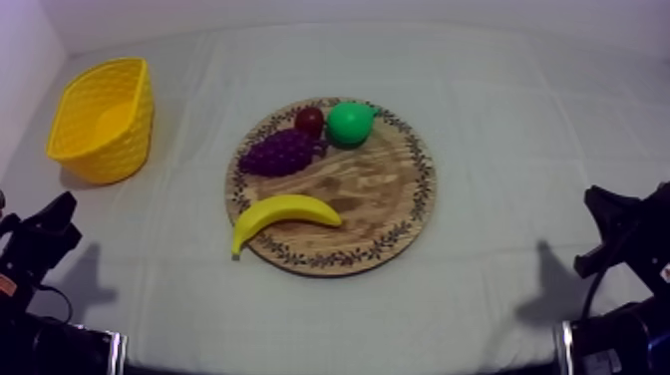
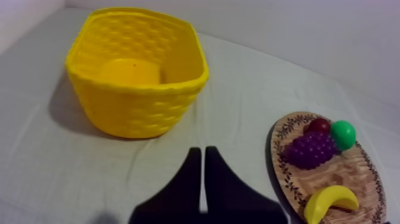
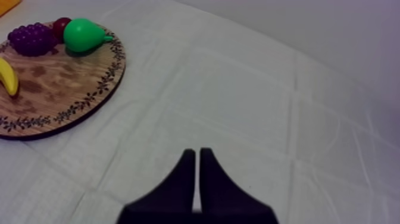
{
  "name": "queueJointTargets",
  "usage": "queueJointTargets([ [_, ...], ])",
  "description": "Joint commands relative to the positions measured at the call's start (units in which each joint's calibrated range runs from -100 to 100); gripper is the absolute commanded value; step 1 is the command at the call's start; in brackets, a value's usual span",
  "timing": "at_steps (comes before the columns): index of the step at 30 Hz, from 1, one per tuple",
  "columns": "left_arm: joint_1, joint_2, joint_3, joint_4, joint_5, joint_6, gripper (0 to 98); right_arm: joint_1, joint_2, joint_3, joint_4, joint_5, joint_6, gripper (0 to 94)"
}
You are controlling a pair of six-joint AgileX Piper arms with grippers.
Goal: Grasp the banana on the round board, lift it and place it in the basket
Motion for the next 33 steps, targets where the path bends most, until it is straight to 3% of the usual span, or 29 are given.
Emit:
queueJointTargets([
  [1, 0.0, 0.0, 0.0, 0.03, 0.1, 0.0, 0.1, 0.0, 0.0, 0.0, 0.0, 0.0, 0.0, 0.5],
  [27, 0.0, 0.0, -0.2, 0.03, 0.7, -0.4, 0.1, 0.0, 0.0, 0.0, 0.0, 0.0, 0.0, 0.5],
  [33, 0.5, 0.1, 0.1, 0.07, -0.7, -1.3, 9.3, 0.0, 0.0, 0.0, 0.0, 0.0, 0.0, 0.5],
])
